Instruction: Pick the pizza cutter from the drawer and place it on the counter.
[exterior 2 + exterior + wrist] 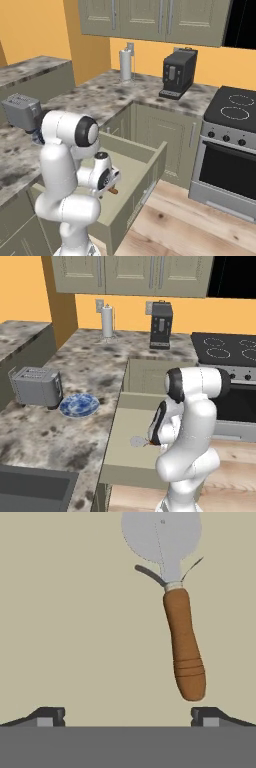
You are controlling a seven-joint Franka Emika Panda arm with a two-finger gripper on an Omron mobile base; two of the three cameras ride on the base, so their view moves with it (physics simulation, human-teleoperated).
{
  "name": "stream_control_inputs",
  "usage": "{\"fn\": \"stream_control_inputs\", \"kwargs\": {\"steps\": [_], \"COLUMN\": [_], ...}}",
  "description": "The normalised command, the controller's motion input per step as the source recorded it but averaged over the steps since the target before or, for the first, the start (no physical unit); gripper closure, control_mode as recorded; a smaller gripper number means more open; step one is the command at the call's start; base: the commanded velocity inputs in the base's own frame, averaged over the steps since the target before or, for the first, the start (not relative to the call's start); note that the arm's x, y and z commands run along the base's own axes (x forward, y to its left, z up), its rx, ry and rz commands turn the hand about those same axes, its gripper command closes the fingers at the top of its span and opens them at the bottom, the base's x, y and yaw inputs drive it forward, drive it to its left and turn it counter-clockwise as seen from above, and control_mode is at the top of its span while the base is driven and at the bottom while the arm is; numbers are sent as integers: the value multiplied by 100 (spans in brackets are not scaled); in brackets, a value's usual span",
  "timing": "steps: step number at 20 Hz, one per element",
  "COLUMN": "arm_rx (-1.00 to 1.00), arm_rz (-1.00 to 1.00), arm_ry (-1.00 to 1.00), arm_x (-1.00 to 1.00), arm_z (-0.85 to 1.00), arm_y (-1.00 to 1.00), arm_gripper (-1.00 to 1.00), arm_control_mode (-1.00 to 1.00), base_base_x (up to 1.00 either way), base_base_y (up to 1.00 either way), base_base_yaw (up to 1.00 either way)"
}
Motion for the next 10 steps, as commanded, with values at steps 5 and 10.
{"fn": "stream_control_inputs", "kwargs": {"steps": [5, 10], "arm_rx": [0, -1], "arm_rz": [2, 3], "arm_ry": [-9, -1], "arm_x": [69, 63], "arm_z": [-26, -44], "arm_y": [0, 0], "arm_gripper": [-100, -100], "arm_control_mode": [-100, -100], "base_base_x": [0, 0], "base_base_y": [0, 0], "base_base_yaw": [0, 0]}}
